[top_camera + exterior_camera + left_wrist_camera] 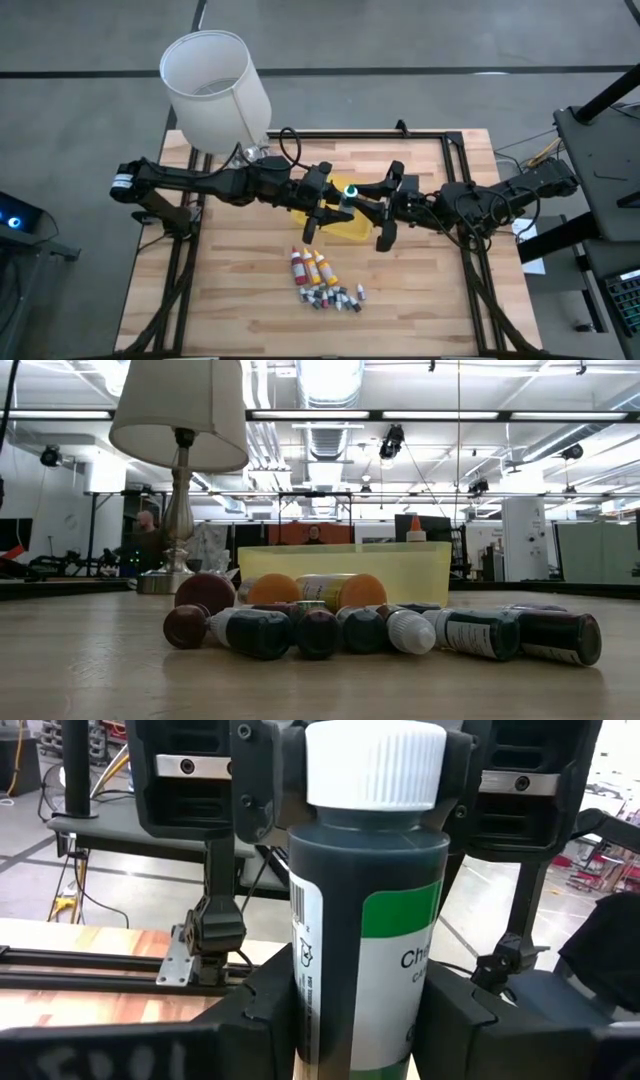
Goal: Pick & Place food coloring
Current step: Put the large green food coloring bottle into the yellow bin
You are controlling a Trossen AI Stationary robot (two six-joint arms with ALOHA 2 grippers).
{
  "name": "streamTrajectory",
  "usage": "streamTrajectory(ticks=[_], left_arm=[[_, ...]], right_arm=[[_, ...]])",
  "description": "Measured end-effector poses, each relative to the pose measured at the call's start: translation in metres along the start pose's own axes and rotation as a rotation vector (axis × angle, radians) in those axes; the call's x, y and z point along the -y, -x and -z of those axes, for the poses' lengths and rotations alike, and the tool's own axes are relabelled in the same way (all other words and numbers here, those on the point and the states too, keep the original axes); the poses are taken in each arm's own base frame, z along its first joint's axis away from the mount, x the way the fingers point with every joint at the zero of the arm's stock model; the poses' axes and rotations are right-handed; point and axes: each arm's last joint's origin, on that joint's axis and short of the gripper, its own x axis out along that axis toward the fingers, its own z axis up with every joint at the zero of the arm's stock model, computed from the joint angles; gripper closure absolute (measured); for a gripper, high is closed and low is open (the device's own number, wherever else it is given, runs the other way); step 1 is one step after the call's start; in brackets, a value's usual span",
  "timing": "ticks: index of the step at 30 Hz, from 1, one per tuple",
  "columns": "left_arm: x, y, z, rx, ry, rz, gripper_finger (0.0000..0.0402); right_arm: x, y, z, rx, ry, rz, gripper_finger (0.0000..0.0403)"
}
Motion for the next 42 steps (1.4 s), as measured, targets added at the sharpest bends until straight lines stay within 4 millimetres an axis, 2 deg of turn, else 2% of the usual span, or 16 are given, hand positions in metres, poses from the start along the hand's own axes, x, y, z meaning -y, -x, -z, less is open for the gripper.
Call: streamTrajectory(ticks=[5,12,19,23,27,31,37,42], left_arm=[[0.000,0.000,0.001,-0.002,0.001,0.000,0.0279],[0.000,0.000,0.000,-0.002,0.003,0.001,0.0279],[0.000,0.000,0.000,-0.002,0.015,0.001,0.0280],[0.000,0.000,0.000,-0.003,0.015,0.001,0.0280],[0.001,0.000,-0.002,0.002,0.011,0.002,0.0280],[0.000,0.000,-0.002,0.000,0.011,0.001,0.0280],[0.000,0.000,0.000,-0.021,0.009,-0.005,0.0280],[0.000,0.000,0.000,-0.019,0.003,-0.005,0.0280]], right_arm=[[0.000,0.001,-0.003,0.010,0.009,-0.004,0.0257],[-0.003,0.003,-0.025,0.044,0.016,-0.013,0.0205],[0.002,0.014,-0.056,-0.200,0.013,0.047,0.0167],[0.005,0.027,-0.085,-0.282,0.044,0.069,0.0149],[0.009,0.041,-0.113,-0.289,0.041,0.058,0.0136],[0.013,0.052,-0.130,-0.312,0.041,0.029,0.0129],[0.021,0.066,-0.146,-0.359,0.022,0.030,0.0129],[0.025,0.073,-0.151,-0.378,0.001,0.036,0.0129]])
